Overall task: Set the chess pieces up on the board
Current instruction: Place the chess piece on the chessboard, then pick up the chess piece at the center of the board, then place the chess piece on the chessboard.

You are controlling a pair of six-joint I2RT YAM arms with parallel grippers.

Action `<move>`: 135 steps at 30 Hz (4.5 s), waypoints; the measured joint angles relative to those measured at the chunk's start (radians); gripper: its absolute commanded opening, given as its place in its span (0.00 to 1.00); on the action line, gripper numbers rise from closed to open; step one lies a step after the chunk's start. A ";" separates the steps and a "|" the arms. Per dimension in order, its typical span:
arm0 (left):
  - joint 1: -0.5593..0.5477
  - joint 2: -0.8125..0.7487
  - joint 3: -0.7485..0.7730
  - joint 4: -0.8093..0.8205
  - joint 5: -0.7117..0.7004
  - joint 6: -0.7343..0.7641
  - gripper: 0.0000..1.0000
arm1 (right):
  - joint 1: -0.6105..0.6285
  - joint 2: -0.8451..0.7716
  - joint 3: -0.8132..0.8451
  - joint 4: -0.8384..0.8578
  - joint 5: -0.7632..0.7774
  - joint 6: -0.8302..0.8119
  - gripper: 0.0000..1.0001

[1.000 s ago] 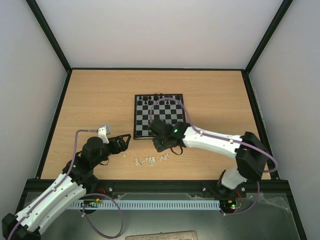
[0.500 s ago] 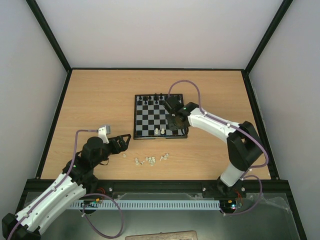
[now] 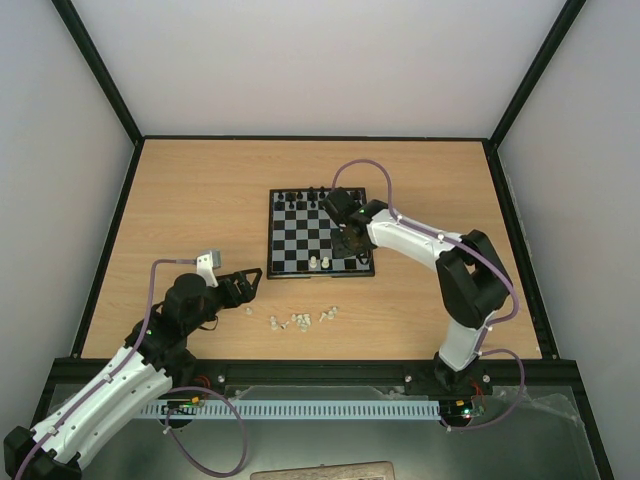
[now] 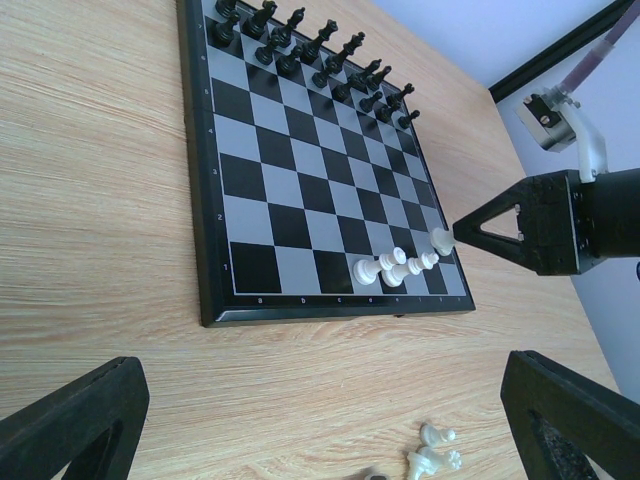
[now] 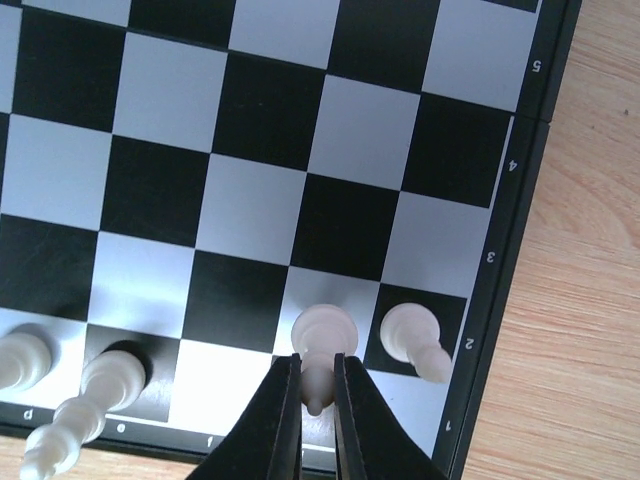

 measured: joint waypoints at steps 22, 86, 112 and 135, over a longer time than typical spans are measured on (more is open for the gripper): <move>0.000 0.001 -0.001 0.001 -0.003 0.002 1.00 | -0.011 0.040 0.012 0.021 -0.046 -0.014 0.30; 0.000 -0.010 -0.001 -0.023 -0.012 0.001 0.99 | 0.399 -0.188 -0.333 0.085 -0.137 0.153 0.09; 0.000 -0.013 -0.005 -0.021 -0.011 -0.002 0.99 | -0.014 -0.180 -0.197 -0.009 0.017 0.056 0.11; 0.000 -0.003 -0.011 -0.021 -0.011 -0.001 0.99 | -0.046 -0.082 -0.159 0.047 -0.008 0.023 0.25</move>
